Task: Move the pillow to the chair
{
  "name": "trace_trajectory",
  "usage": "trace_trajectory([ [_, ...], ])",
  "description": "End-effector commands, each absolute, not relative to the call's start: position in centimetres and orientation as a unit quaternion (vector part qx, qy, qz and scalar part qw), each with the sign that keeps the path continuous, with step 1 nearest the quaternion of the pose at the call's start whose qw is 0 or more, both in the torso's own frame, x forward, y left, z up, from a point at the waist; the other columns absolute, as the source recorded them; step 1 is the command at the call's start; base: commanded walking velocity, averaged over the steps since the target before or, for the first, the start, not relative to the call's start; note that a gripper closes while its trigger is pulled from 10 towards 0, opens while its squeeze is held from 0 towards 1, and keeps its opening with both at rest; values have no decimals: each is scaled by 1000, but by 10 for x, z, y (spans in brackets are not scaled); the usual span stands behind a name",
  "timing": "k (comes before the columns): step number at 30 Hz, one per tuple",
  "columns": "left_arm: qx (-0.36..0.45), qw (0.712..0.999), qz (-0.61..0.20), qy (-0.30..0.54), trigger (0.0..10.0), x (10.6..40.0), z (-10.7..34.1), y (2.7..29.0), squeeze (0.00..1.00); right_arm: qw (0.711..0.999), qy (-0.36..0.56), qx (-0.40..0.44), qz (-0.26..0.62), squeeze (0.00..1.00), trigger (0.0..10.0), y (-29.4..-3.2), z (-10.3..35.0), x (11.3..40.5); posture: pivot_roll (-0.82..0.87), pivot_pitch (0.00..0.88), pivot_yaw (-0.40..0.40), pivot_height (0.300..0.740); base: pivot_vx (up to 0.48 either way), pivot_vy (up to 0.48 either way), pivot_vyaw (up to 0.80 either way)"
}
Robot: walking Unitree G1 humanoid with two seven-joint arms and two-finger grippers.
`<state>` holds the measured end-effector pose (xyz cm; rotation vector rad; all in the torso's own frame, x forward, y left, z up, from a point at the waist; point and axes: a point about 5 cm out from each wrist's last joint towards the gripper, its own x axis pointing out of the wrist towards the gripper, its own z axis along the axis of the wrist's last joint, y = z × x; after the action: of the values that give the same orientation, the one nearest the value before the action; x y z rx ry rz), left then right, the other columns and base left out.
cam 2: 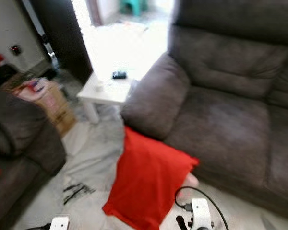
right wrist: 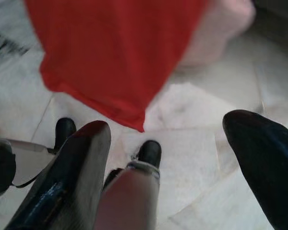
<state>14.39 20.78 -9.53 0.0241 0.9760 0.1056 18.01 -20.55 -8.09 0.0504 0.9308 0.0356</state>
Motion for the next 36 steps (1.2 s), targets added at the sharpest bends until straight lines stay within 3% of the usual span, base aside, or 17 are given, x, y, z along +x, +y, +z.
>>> trace_trajectory([
  [1, 12, 877, 56, 477, 10000, 136, -97, 214, 0, 890, 454, 23, 18, 0, 10000, -206, -83, 176, 71, 128, -25, 740, 0, 0, 800],
  [8, 11, 880, 52, 471, 10000, 142, -95, 214, 0, 890, 456, 25, 18, 0, 10000, -206, -83, 175, 70, 129, -25, 740, 0, 0, 698],
  [18, 21, 879, 42, 475, 10000, 146, -96, 201, 0, 891, 452, 38, 13, 0, 10000, -205, -83, 177, 72, 114, -22, 740, 0, 0, 0],
  [26, 55, 878, 43, 474, 10000, 144, -95, 209, 0, 893, 448, 44, 13, 0, 10000, -203, -82, 179, 73, 106, -16, 740, 0, 0, 0],
  [36, 116, 910, 72, 392, 10000, 178, -74, 226, 0, 893, 448, 44, 12, 0, 10000, -201, -82, 178, 79, 119, -12, 740, 0, 0, 0],
])
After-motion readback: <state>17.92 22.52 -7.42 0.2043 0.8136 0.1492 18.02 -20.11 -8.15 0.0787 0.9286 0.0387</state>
